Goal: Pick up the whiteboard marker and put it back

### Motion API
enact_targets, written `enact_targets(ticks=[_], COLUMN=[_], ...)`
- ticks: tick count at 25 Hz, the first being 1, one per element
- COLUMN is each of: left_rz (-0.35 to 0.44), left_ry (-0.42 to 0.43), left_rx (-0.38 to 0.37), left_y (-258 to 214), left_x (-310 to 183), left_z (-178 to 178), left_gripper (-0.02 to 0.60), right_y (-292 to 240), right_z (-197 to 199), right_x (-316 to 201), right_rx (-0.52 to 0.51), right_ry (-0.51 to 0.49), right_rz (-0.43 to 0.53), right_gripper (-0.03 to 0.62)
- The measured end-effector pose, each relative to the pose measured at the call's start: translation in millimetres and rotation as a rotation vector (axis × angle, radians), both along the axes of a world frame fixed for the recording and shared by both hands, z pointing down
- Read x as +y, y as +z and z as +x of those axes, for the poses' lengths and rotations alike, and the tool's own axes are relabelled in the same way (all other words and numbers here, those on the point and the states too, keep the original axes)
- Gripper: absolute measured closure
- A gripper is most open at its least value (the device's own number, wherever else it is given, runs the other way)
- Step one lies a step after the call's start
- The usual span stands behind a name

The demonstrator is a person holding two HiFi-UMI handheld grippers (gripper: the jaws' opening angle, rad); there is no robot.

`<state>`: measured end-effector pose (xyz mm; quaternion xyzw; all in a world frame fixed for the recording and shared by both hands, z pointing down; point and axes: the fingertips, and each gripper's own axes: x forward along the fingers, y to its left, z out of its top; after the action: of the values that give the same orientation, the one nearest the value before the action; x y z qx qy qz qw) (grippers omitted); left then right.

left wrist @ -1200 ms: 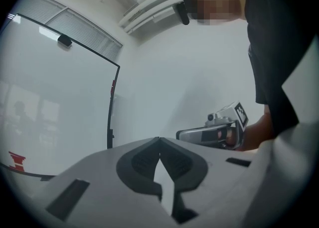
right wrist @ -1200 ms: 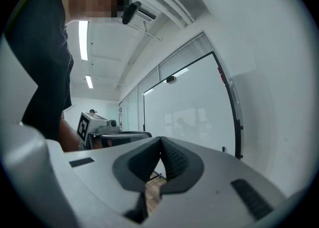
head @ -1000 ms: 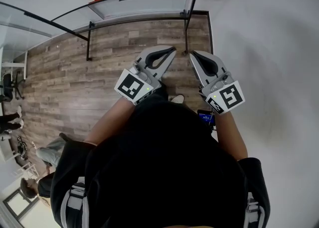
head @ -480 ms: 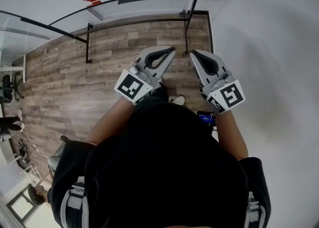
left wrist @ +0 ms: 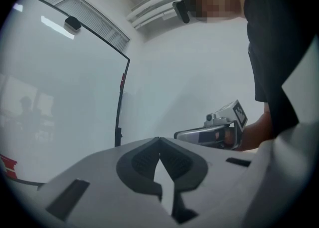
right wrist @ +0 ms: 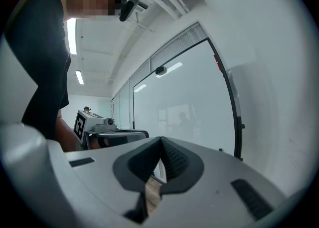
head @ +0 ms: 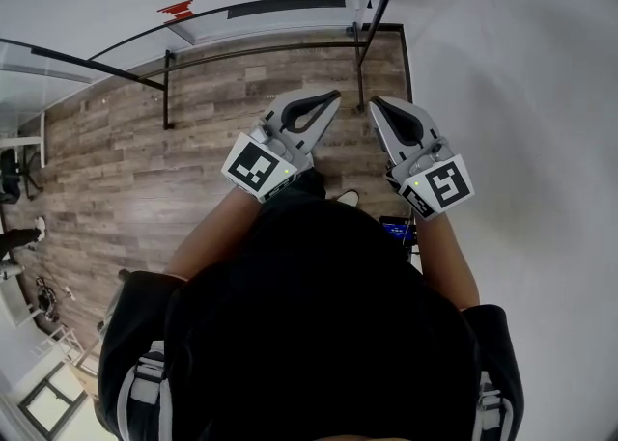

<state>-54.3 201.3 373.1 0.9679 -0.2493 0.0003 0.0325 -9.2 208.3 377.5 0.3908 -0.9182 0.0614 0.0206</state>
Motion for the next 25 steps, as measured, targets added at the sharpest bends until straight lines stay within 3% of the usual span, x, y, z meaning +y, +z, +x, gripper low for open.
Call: enact_targets(ticks=[14,19,25], left_rz=[-0.012,-0.017,-0.041], left_ry=[0.054,0.100,0.123], left_rx=[0.021,0.050,0.035], left_y=[-3.7,-2.1,8.0], left_x=[-79.5,-91.0,-102.8], left_z=[-36.0,-46.9,-52.8], left_gripper=[0.578,0.578,0.578], right_y=[-3.0,-2.6,0.2], right_z=[-40.3,-56.8,-70.2], right_x=[-76.5,-92.5,-106.7], right_rx=[0.035,0.034,0.042], right_ry=[0.050,0.077,0.089], right_rz=[-0.012,-0.021,-0.022], right_gripper=[0.592,0.592,0.592])
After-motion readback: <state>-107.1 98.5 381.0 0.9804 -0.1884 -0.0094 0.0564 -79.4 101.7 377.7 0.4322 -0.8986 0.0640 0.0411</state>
